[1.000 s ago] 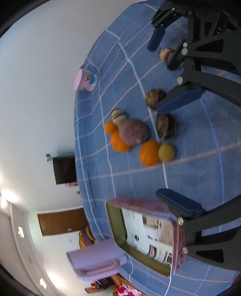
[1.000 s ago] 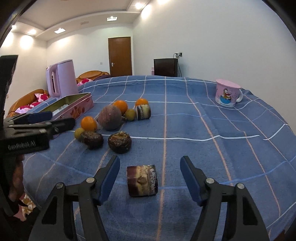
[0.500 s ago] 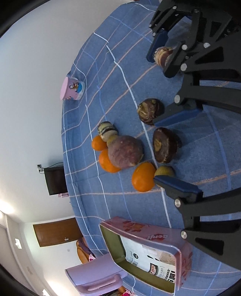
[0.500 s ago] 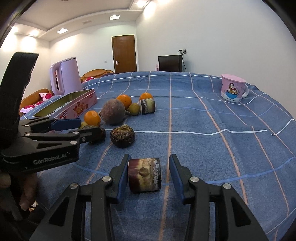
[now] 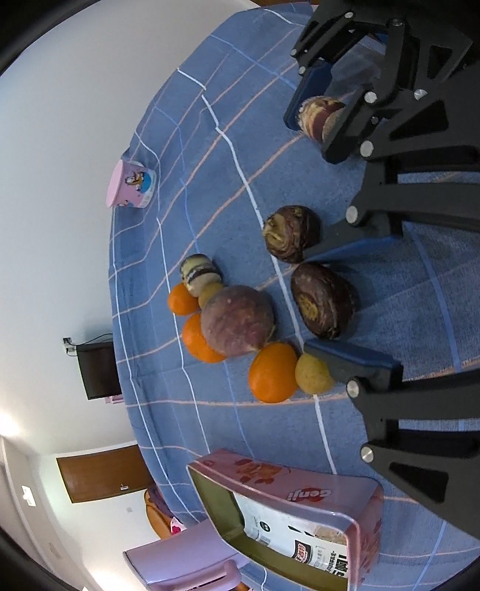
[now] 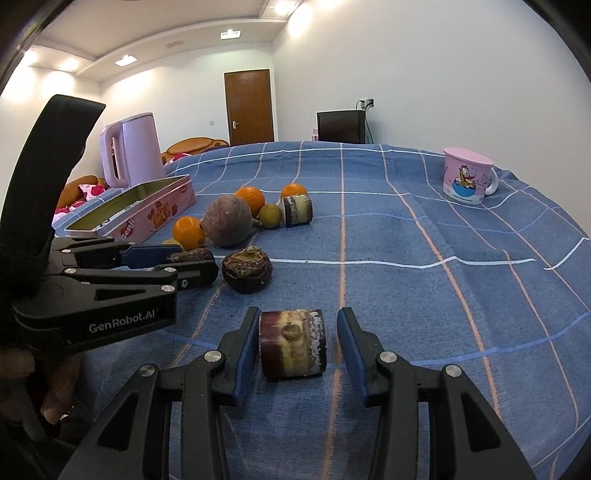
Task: Organize fruits
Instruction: 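Grasp the dark brown round fruit with left gripper while right grasps the cylindrical cake roll, then lift both held items and carry them over the pink tin box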
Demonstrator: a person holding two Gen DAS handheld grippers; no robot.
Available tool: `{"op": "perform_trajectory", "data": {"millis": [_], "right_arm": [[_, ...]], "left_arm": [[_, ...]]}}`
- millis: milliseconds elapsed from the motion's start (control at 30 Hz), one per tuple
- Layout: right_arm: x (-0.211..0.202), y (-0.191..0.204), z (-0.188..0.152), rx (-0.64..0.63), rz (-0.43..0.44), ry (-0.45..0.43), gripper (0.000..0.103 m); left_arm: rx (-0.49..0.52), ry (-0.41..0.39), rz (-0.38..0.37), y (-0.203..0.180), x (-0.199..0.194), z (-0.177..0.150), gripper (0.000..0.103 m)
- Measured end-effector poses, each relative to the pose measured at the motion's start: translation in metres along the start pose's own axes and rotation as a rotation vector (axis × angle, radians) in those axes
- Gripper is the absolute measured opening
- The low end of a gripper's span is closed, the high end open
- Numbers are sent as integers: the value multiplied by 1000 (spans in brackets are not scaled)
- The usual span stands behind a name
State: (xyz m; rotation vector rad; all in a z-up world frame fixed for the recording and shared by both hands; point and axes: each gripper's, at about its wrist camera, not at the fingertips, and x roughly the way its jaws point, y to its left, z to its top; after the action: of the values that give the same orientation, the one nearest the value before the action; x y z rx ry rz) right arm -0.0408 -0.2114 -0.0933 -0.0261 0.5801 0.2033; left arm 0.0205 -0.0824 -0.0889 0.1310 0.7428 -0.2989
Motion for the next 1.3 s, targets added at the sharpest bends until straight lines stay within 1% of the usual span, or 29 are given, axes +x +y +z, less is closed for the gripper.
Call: {"op": "perform_trajectory", "data": {"millis": [133, 200, 333, 400, 533, 900, 1300], "right_arm": [[-4, 1, 2, -3, 1, -18, 44], [-4, 2, 1, -5, -1, -20, 42], [-4, 3, 2, -9, 0, -23, 40], [-3, 5, 2, -20, 2, -16, 34], [-1, 4, 1, -22, 2, -11, 32], [-7, 10, 5, -39, 22, -37, 32], [-11, 23, 32, -71, 57, -91, 32]], "left_arm": [[-3, -32, 3, 2, -6, 0, 43], [0, -43, 10, 3, -8, -1, 43], [-4, -54, 13, 5, -10, -2, 43], [-3, -56, 11, 6, -11, -2, 43], [-6, -58, 9, 7, -12, -3, 43], [-4, -118, 32, 10, -28, -1, 43], [-15, -180, 80, 22, -43, 1, 43]]}}
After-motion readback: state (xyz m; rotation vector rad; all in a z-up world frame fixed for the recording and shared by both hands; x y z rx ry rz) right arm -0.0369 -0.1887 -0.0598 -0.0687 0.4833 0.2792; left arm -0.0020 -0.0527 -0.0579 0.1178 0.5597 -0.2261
